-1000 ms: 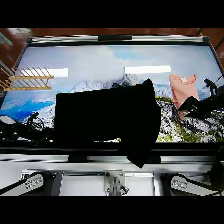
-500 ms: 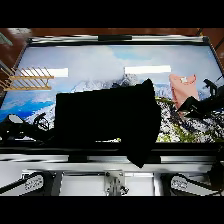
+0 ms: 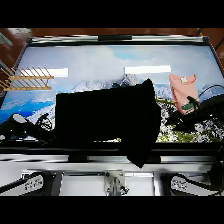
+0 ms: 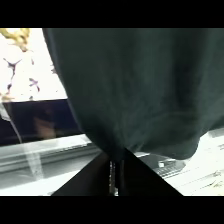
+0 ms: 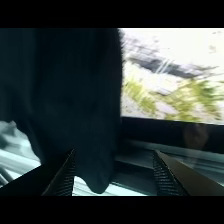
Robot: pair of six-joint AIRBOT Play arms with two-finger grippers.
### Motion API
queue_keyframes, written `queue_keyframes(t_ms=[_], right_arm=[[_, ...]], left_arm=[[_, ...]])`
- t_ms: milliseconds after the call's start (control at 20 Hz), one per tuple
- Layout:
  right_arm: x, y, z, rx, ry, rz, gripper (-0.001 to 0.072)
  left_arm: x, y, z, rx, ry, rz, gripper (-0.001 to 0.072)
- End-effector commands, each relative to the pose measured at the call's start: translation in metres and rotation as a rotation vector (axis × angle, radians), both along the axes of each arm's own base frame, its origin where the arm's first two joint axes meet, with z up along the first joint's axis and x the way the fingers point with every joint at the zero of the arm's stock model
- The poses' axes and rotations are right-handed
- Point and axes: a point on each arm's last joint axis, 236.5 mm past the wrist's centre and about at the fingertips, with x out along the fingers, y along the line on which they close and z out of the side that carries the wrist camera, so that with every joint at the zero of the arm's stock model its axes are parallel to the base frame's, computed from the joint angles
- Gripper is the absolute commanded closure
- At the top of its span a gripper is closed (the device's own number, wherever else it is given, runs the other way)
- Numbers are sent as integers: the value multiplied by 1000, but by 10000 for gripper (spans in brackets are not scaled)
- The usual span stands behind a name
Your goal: Fold the shirts.
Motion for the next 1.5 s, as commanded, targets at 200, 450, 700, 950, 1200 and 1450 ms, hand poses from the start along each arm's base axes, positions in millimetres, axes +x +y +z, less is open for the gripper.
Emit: queue_keyframes(t_ms=[200,450,700,950,1200,1450], right_arm=[[-9,34,-35,-32,-14,74,216],[-23,46,-49,-38,11,99,222],[-2,51,-53,-67,-46,24,650],[84,49,75,-98,-535,72,652],[102,20,485,-414,-1671,-88,651],[-74,33,679,-617,-2199,-175,651]], left_arm=[[2,-1,7,1,-18,8,670],[4,0,6,6,-25,10,670],[26,6,21,19,-87,5,671],[126,22,157,117,-572,12,673],[137,-3,553,160,-1667,102,671],[-41,-33,748,248,-2284,111,670]])
